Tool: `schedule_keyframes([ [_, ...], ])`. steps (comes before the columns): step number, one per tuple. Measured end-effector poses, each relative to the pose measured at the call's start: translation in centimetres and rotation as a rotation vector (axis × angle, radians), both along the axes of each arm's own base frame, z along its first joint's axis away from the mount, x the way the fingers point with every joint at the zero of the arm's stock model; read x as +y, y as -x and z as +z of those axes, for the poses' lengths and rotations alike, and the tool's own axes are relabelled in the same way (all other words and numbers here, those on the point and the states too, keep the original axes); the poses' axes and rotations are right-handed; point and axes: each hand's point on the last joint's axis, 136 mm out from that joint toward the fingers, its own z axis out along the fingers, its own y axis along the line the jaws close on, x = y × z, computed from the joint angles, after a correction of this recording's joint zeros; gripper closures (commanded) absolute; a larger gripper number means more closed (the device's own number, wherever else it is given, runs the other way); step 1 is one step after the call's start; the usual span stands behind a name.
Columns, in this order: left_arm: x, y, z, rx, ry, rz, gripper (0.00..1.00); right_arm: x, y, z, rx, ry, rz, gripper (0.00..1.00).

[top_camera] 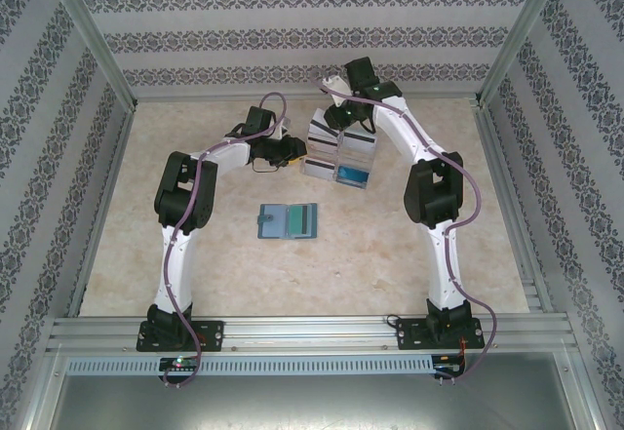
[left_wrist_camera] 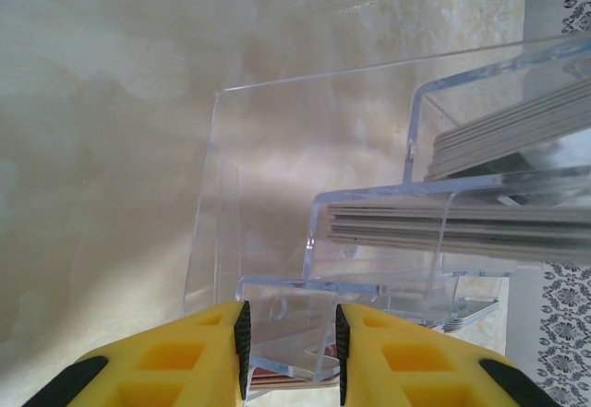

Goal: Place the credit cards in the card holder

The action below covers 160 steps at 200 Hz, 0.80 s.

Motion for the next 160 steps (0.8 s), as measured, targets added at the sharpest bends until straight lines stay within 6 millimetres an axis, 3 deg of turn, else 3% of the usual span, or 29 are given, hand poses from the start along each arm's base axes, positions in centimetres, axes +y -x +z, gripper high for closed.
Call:
schedule_keyframes([
  [112, 0.0, 0.0, 0.0, -0.001, 0.000, 0.000, 0.69, 1.0, 1.0, 0.9, 0.022, -0.074, 0.048, 0.94],
  [160, 0.0, 0.0, 0.1, -0.003, 0.000, 0.000, 0.69, -0.3, 1.1, 2.6, 0.037, -0.181, 0.016, 0.96],
])
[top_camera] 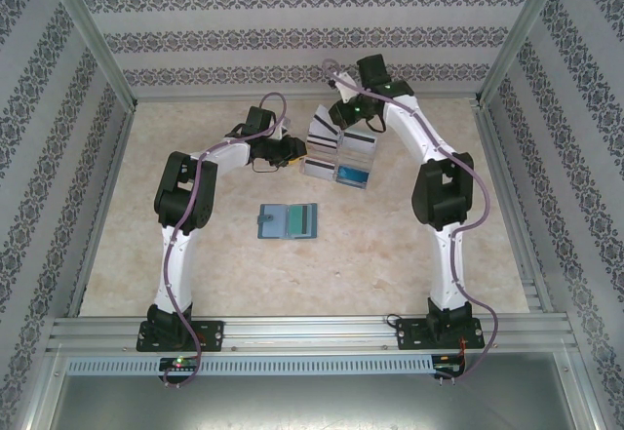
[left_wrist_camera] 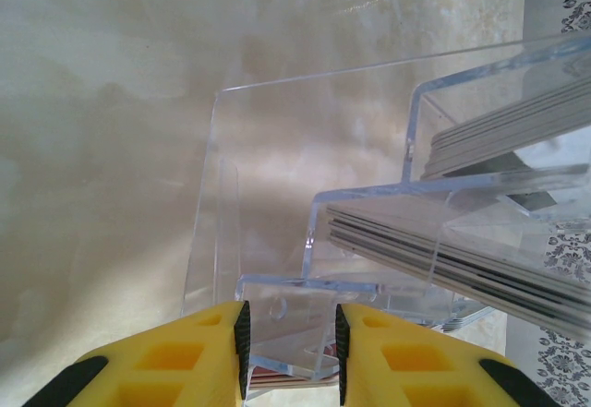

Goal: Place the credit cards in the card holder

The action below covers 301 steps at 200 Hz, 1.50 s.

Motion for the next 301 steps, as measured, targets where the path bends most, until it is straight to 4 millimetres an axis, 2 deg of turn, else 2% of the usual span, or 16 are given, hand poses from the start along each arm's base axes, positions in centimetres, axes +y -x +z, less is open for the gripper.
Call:
schedule_keyframes([
  [29, 0.1, 0.2, 0.1, 0.004, -0.002, 0.000, 0.69, -1.4, 0.4, 2.2, -0.015, -0.085, -0.045, 0.96],
  [53, 0.1, 0.5, 0.2, 0.015, -0.005, 0.000, 0.69, -1.8, 0.8, 4.3, -0.023, -0.191, -0.068, 0.97],
  [80, 0.3, 0.9, 0.7, 0.031, -0.010, 0.000, 0.68, -1.7, 2.3, 5.4, 0.008, -0.310, -0.084, 0.98],
  [102, 0.4, 1.2, 2.0, 0.024, -0.008, 0.000, 0.67, -1.4, 3.6, 5.9, 0.038, -0.400, -0.096, 0.98],
  [129, 0.6, 1.4, 4.7, -0.017, 0.000, 0.003, 0.67, -1.3, 5.9, 6.0, 0.089, -0.492, -0.129, 0.98],
  [148, 1.1, 2.4, 6.3, -0.036, 0.001, 0.008, 0.67, -1.1, 8.0, 6.1, 0.114, -0.523, -0.154, 0.98],
  [163, 1.8, 3.7, 6.9, -0.035, -0.002, 0.015, 0.67, -0.2, 10.4, 6.1, 0.129, -0.539, -0.161, 0.98],
  [174, 2.4, 4.8, 7.1, -0.026, -0.006, 0.022, 0.67, 1.2, 12.5, 5.9, 0.149, -0.555, -0.156, 0.98],
  [185, 3.3, 6.1, 6.8, -0.009, -0.018, 0.032, 0.67, 2.9, 14.9, 5.2, 0.181, -0.566, -0.138, 0.98],
  [197, 4.3, 7.4, 6.3, 0.013, -0.034, 0.045, 0.69, 5.2, 17.7, 3.3, 0.245, -0.572, -0.118, 0.98],
  [216, 6.0, 10.0, 5.4, 0.041, -0.063, 0.076, 0.70, 8.0, 22.3, -1.6, 0.385, -0.538, -0.106, 0.98],
  [236, 8.2, 12.9, 5.0, 0.070, -0.101, 0.119, 0.70, 8.6, 26.0, -6.9, 0.523, -0.481, -0.136, 0.98],
  [253, 9.4, 14.3, 5.3, 0.067, -0.117, 0.141, 0.70, 7.9, 27.1, -10.2, 0.604, -0.449, -0.196, 0.99],
  [268, 9.8, 15.2, 5.1, 0.068, -0.130, 0.146, 0.70, 7.5, 27.4, -11.8, 0.643, -0.434, -0.233, 0.99],
  [301, 11.1, 18.8, 2.1, 0.148, -0.186, 0.159, 0.73, 7.7, 26.9, -11.6, 0.627, -0.455, -0.246, 0.99],
])
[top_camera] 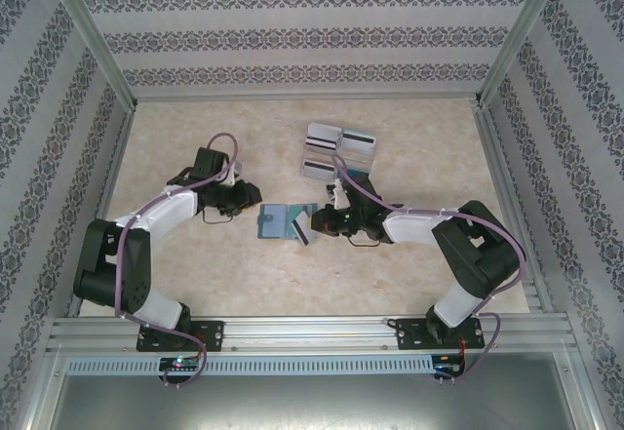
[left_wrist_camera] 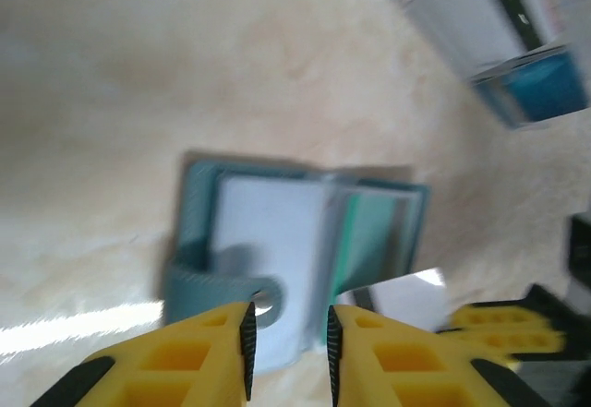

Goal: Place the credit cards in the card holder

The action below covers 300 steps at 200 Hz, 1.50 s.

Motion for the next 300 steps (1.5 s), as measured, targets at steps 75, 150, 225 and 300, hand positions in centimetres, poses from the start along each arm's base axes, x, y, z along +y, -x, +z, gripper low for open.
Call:
schedule_keyframes([
  [75, 1.6, 5.2, -5.0, 0.153, -0.060, 0.021, 0.77, 1.1, -1.5, -1.0, -0.004, -0.019, -0.006, 0.99],
  [150, 1.2, 5.1, -6.4, 0.197, -0.046, 0.006, 0.79, 2.1, -2.8, -0.5, -0.031, -0.046, -0.007, 0.99],
  [225, 0.8, 4.8, -6.5, 0.193, -0.023, -0.001, 0.78, 2.1, -2.9, -1.3, -0.003, -0.039, -0.018, 0.99],
  [300, 0.3, 4.5, -6.6, 0.204, -0.016, 0.009, 0.79, 2.2, -3.4, -1.7, 0.001, -0.034, -0.031, 0.98],
])
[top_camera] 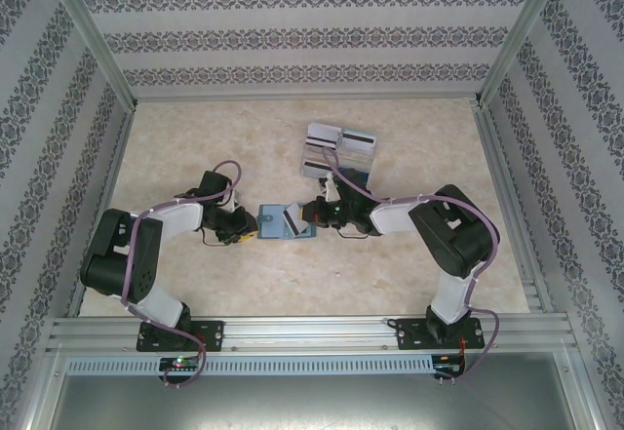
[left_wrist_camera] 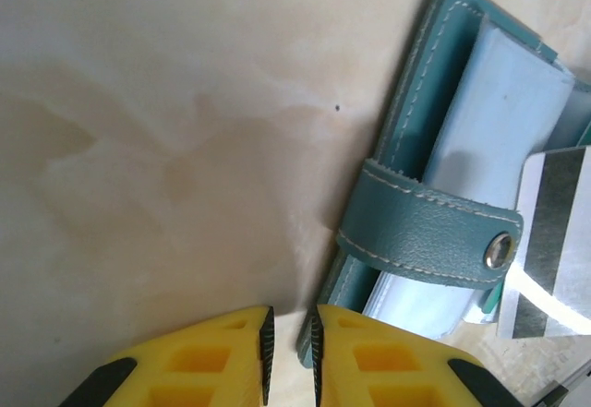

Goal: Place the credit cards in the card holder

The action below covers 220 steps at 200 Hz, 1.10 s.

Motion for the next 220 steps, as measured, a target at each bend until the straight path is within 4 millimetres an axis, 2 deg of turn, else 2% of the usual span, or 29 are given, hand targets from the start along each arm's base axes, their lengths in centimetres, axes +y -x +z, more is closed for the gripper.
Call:
schedule_keyframes([
  [108, -1.6, -0.7, 0.0, -0.013, 0.007, -0.021, 0.79, 0.6, -1.4, -0.1, 0.004, -0.017, -0.020, 0.98],
  [220, -2.2, -1.0, 0.1, -0.025, 0.011, -0.029, 0.79, 0.3, -2.4, 0.2, -0.001, -0.029, -0.055, 0.98],
])
